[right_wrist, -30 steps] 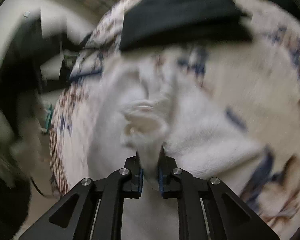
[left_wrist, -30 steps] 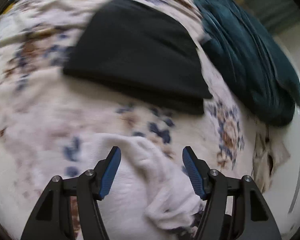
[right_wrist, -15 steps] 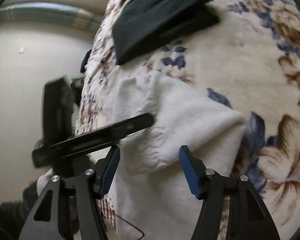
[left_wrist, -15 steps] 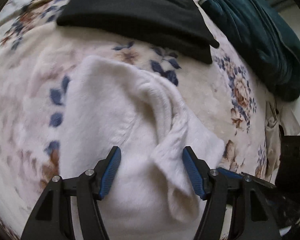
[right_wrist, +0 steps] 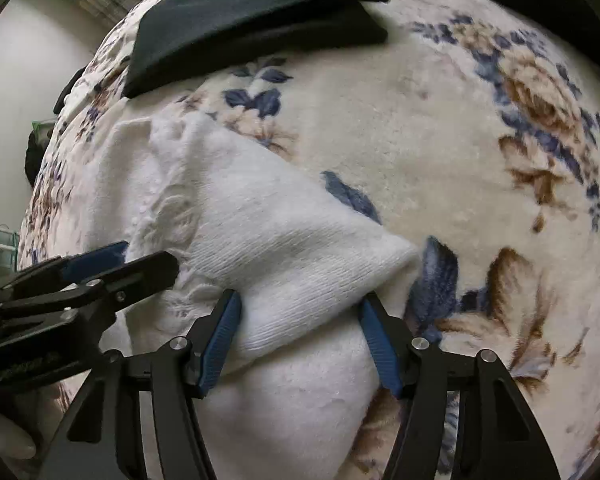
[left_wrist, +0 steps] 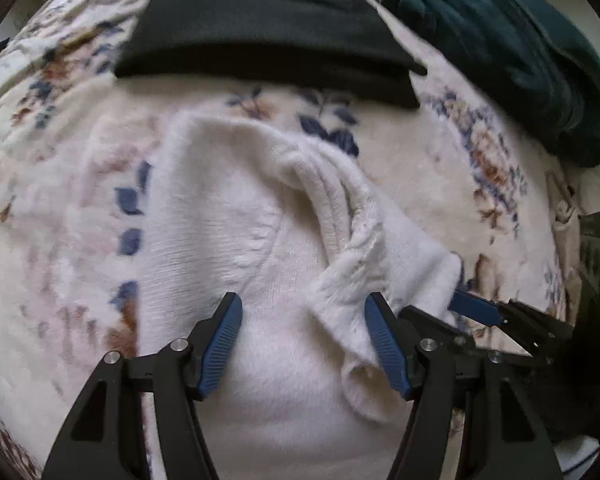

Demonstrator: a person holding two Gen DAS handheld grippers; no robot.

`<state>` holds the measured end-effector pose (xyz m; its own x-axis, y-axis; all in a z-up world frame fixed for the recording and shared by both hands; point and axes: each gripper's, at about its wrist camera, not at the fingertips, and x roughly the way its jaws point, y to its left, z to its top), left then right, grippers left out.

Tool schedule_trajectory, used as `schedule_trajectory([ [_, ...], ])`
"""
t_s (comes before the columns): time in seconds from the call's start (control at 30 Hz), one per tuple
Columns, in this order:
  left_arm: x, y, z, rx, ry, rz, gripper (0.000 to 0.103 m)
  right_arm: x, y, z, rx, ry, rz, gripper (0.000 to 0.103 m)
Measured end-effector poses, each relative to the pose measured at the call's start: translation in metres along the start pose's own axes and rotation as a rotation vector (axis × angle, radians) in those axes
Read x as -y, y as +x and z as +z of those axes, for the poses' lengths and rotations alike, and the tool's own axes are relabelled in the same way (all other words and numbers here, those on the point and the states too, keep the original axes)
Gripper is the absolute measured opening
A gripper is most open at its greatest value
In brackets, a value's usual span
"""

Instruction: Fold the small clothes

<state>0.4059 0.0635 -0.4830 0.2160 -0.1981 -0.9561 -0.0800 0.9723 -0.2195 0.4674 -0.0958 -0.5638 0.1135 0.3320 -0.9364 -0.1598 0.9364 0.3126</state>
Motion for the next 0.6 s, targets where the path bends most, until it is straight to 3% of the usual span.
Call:
schedule_trajectory([
  [0.1,-0.013,-0.033,-0.005,0.062,-0.033,0.013,0.062,0.004,-0.024,-0.004,0.007,0.054,0.039,0.064],
  [0.17,-0.024,-0.058,-0.011,0.105,-0.059,0.008,0.062,0.006,-0.041,-0.011,0.029,0.083,0.040,0.074],
  [0.3,-0.051,-0.105,-0.040,0.162,-0.104,-0.006,0.062,0.009,-0.079,-0.040,0.065,0.145,0.050,0.077],
  [0.4,-0.074,-0.119,-0.075,0.131,-0.130,-0.020,0.062,0.013,-0.103,-0.085,0.039,0.207,0.074,0.077],
  [0.47,-0.089,-0.119,-0.104,0.070,-0.144,-0.038,0.062,0.015,-0.115,-0.130,0.006,0.258,0.098,0.077],
  [0.6,-0.116,-0.115,-0.167,-0.053,-0.155,-0.056,0.062,0.011,-0.124,-0.219,-0.067,0.352,0.066,0.077],
])
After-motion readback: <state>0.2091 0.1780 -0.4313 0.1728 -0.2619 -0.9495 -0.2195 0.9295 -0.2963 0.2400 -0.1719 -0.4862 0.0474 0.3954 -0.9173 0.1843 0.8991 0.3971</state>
